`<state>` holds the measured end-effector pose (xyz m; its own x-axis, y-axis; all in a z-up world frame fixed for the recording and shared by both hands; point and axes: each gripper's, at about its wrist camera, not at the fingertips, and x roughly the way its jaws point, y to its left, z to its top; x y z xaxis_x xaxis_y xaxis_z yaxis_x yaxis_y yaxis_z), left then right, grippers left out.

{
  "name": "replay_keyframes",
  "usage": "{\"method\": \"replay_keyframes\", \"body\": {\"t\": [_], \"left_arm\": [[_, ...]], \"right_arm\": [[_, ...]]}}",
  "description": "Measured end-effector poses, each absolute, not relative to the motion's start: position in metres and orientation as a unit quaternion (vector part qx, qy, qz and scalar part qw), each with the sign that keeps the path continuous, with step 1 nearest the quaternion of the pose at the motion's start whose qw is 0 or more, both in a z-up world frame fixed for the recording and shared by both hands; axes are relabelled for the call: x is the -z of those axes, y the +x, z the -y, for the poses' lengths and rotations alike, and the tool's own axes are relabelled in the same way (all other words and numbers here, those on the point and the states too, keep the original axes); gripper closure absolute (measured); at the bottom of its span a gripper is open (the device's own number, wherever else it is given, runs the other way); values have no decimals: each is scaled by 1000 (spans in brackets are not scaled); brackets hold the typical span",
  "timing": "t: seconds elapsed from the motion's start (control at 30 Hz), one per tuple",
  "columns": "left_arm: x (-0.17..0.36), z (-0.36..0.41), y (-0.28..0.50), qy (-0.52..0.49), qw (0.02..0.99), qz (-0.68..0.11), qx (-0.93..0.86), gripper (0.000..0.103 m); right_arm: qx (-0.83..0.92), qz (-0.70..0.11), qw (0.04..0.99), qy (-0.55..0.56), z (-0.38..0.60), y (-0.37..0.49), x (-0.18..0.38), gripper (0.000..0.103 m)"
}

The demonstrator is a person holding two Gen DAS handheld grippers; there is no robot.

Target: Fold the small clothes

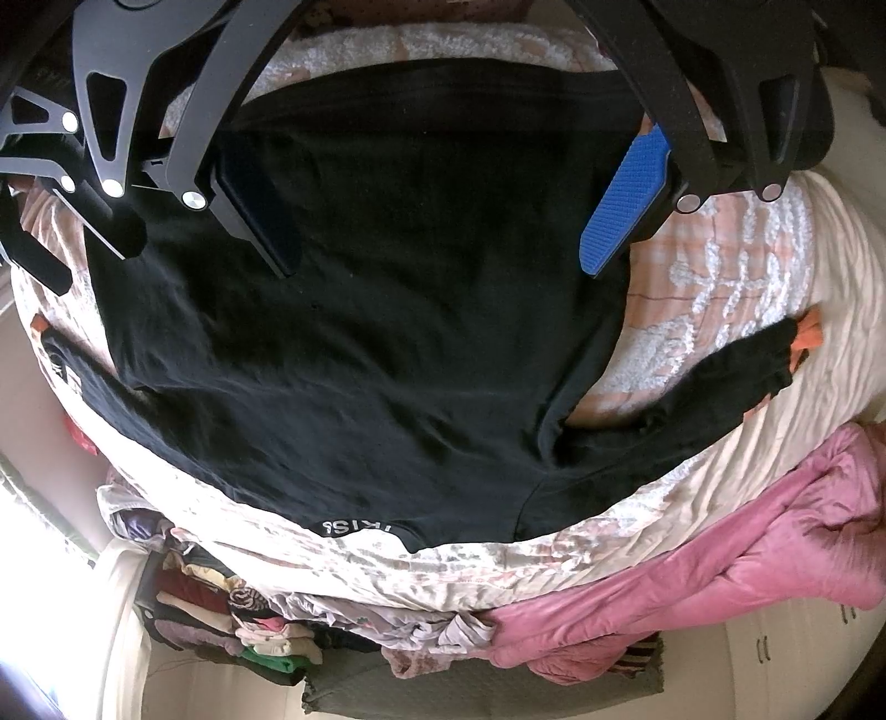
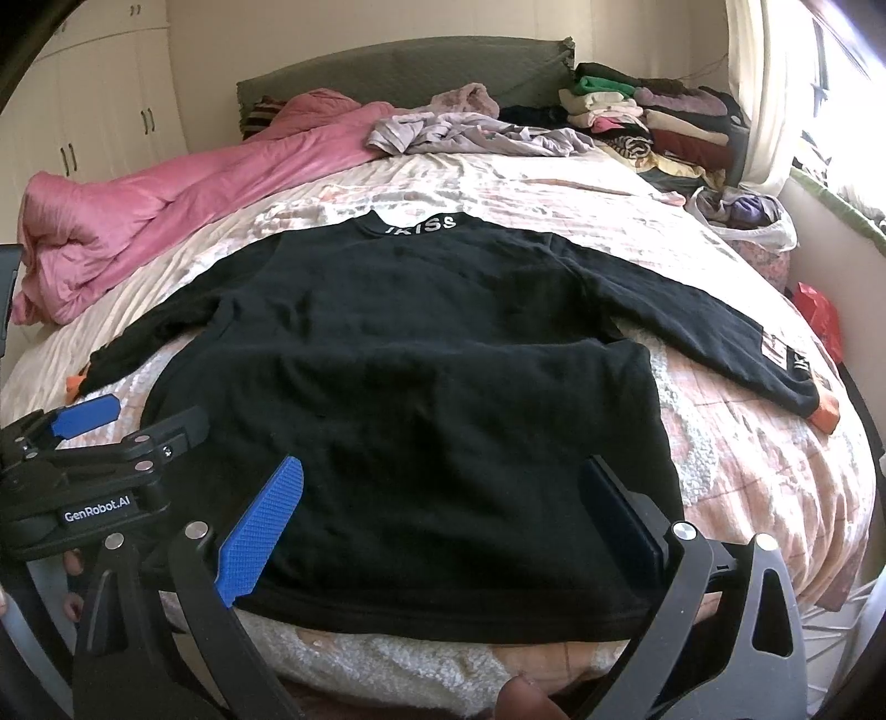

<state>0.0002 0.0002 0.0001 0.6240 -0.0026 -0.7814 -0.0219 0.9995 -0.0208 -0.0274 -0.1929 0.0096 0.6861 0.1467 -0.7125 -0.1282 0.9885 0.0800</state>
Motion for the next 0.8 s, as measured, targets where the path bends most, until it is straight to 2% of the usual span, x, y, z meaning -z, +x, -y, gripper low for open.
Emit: {"method": "replay_keyframes", "body": {"t": [0.8], "left_arm": [[-1, 7, 28, -21, 898, -440, 8, 9]], "right_arm": [[-68, -392, 917, 15, 204, -21, -12, 4]]}}
